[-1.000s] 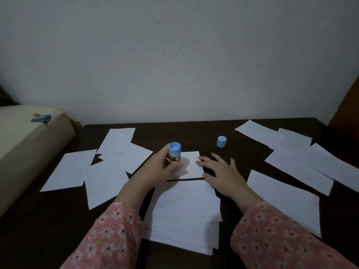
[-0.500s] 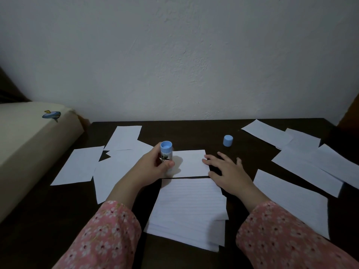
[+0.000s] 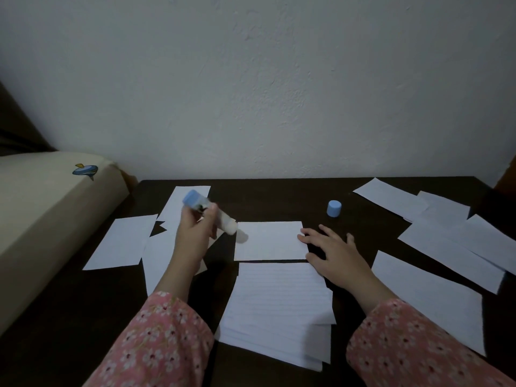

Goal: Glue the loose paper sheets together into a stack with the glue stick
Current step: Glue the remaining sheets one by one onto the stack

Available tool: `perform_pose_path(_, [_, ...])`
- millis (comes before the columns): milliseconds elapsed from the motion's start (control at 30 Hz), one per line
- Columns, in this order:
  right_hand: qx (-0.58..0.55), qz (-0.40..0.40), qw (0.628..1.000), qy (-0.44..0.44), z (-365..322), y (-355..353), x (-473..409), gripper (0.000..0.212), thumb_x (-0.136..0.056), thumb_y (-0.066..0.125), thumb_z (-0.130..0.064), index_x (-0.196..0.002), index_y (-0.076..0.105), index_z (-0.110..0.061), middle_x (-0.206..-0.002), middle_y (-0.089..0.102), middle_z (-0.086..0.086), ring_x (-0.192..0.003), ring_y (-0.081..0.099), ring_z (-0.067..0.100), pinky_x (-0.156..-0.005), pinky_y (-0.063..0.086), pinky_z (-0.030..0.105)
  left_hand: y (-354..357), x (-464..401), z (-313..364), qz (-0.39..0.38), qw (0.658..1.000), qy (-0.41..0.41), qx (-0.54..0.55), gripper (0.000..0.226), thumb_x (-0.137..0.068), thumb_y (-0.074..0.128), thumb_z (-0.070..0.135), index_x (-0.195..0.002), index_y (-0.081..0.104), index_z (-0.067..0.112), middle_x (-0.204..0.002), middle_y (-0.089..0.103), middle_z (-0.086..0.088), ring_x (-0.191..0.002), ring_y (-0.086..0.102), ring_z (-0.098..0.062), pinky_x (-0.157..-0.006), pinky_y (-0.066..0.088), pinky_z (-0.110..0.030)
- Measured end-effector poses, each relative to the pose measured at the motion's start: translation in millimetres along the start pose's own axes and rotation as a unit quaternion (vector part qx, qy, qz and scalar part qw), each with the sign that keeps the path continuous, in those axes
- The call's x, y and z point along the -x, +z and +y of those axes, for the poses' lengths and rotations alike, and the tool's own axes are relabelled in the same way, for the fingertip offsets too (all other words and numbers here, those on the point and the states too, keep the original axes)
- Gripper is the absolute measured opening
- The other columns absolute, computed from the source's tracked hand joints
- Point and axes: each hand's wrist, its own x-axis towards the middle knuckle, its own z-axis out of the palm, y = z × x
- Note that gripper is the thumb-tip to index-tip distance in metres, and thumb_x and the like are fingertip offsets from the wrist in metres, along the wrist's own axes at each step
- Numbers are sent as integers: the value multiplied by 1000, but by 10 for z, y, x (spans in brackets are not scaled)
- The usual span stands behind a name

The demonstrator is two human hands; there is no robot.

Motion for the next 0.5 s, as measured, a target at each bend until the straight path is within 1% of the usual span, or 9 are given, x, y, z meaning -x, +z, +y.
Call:
perform_pose_path(67, [-5, 3, 1000, 1, -6, -6, 7, 44, -97, 48, -33, -140, 42, -41, -153, 26, -24, -147, 7, 6, -116, -2, 58, 35, -25, 31, 46, 998, -9, 50, 28, -97, 51, 32, -122, 42, 23, -107, 55, -2, -92, 55, -15, -87, 48, -38])
perform_pose_path(100, [-6, 5, 1000, 1, -6, -8, 11, 44, -96, 49, -33, -139, 43, -40, -153, 26, -24, -147, 6, 6, -117, -2, 58, 75, -27, 36, 46, 998, -7, 45, 29, -96, 52, 32, -122, 40, 24, -105, 55, 1, -90, 55, -12, -87, 48, -36])
perform_pose_path(167, [-9, 9, 1000, 3, -2, -14, 20, 42, -94, 52, -33, -136, 46, -39, -154, 25, -22, -147, 5, 7, -117, -2, 57, 196, -2, 40, 10, 1000, -7, 3, 42, -93, 58, 26, -128, 35, 24, -107, 55, 4, -93, 56, -10, -89, 48, -34])
perform_pose_path(200, [-13, 10, 1000, 4, -2, -18, 23, 41, -94, 53, -33, -134, 47, -38, -154, 25, -22, -147, 5, 7, -117, -3, 56, 268, 7, 32, -11, 1000, -8, -28, 49, -91, 62, 23, -131, 34, 23, -109, 57, 4, -97, 57, -11, -91, 48, -36])
perform_pose_path(267, [-19, 8, 1000, 8, -5, -22, 24, 40, -93, 55, -33, -131, 48, -37, -154, 26, -21, -147, 5, 7, -117, -3, 55, 432, 21, 9, -43, 994, 2, -98, 55, -88, 66, 20, -134, 35, 20, -120, 59, -1, -107, 58, -17, -97, 48, -41])
perform_pose_path(333, [-19, 6, 1000, 12, -10, -19, 19, 42, -93, 55, -34, -133, 45, -38, -154, 25, -20, -147, 5, 7, -117, -4, 55, 619, 32, 15, -86, 985, 20, -147, 54, -88, 66, 19, -133, 37, 23, -128, 57, -2, -117, 54, -19, -98, 46, -37])
perform_pose_path(367, [-18, 4, 1000, 12, -11, -17, 14, 43, -93, 55, -34, -134, 44, -38, -154, 24, -20, -147, 4, 7, -117, -5, 55, 715, 24, 24, -109, 979, 33, -167, 51, -88, 66, 19, -130, 38, 25, -129, 56, -1, -120, 52, -18, -95, 45, -34])
perform_pose_path(433, [-20, 2, 1000, 8, 2, -10, 4, 42, -93, 55, -35, -133, 44, -38, -155, 22, -19, -147, 3, 7, -116, -5, 55, 899, -16, 52, -145, 967, 61, -201, 44, -88, 65, 18, -123, 39, 26, -130, 55, -2, -122, 51, -19, -90, 45, -31])
perform_pose_path(500, [-25, 0, 1000, 5, 11, -11, 2, 41, -92, 55, -35, -132, 45, -38, -155, 22, -19, -147, 2, 7, -116, -6, 54, 1058, -85, 78, -170, 957, 81, -222, 44, -89, 65, 17, -124, 39, 23, -131, 55, -3, -123, 52, -20, -89, 46, -30])
